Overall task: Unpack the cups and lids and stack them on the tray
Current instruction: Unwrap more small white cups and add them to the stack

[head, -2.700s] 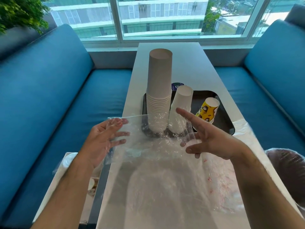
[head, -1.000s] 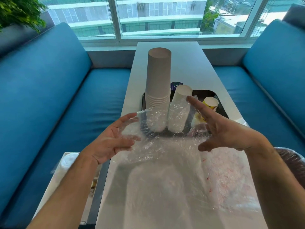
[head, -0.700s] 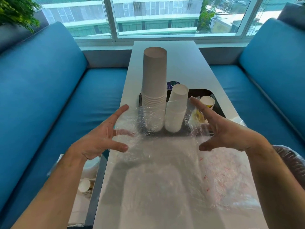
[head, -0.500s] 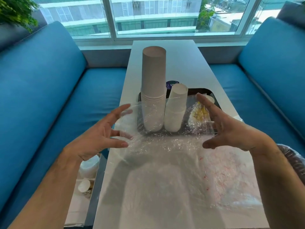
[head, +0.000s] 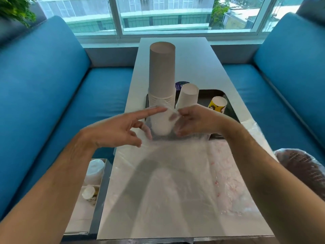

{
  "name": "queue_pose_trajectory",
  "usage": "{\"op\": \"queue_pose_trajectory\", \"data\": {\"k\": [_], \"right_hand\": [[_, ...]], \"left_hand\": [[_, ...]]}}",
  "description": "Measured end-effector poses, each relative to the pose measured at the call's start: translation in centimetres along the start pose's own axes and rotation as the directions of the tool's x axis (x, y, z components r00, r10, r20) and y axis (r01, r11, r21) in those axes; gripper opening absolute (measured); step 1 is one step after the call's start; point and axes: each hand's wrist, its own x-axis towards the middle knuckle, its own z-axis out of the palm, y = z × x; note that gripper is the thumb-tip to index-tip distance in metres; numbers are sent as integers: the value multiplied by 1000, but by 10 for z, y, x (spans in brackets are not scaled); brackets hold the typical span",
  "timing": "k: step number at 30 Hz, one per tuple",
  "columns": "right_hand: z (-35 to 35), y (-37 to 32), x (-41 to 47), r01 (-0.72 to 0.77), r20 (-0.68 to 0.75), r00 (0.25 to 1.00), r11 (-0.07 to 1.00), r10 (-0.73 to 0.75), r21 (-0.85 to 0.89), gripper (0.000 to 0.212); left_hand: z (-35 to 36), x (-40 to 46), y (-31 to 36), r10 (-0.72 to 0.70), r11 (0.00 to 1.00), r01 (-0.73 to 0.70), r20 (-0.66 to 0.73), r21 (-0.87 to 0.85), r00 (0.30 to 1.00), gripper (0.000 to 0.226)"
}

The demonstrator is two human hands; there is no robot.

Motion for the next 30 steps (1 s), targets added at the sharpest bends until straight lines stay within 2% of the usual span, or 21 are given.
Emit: {"op": "queue_pose_trajectory", "data": {"k": [2,4,7,9,12,14,16,19,22,25,27,30], "right_hand": [[3,3,1,19,9,1000,1000,-19,-5,21],[4,5,-4,22,-11,1000,992,-21,125,13],[2,8,-23,-24,-29,999,903,40,429,20],[1,14,-39,-39,-53,995,806,87,590,29],[2,29,-61,-69,-97,976,705,193,706,34],[1,40,-77,-115,-105,957,681,272,723,41],[-2,51,-94,-165,-122,926,674,357,720,48],[-3,72,-118,-245,-139,874,669,466,701,44],[-4,100,-137,-321,-160,809,652,566,687,43],[1,127,-149,-378,-207,724,630,658,679,38],[6,143,-155,-411,-248,669,627,701,661,40],[15,156,-160,-462,-309,635,669,708,582,50]], "left_hand": [[-4,2,0,23,999,-26,-75,-41,997,89],[-4,3,-5,29,980,-64,-183,-190,983,78],[8,6,-14,-19,916,-96,-281,-390,960,92],[25,13,-17,-29,896,-129,-347,-424,937,95],[57,31,-10,-71,873,-165,-455,-459,888,91],[77,47,-5,-87,868,-178,-496,-463,864,83],[96,66,-3,-81,893,-152,-483,-424,872,74],[124,91,-3,-113,930,-43,-395,-366,912,59],[151,113,-3,-208,921,95,-272,-378,940,70],[172,139,-4,-277,938,219,-202,-268,940,79],[183,155,-3,-291,948,257,-180,-190,940,83],[192,169,-3,-282,958,271,-152,-92,947,88]]}}
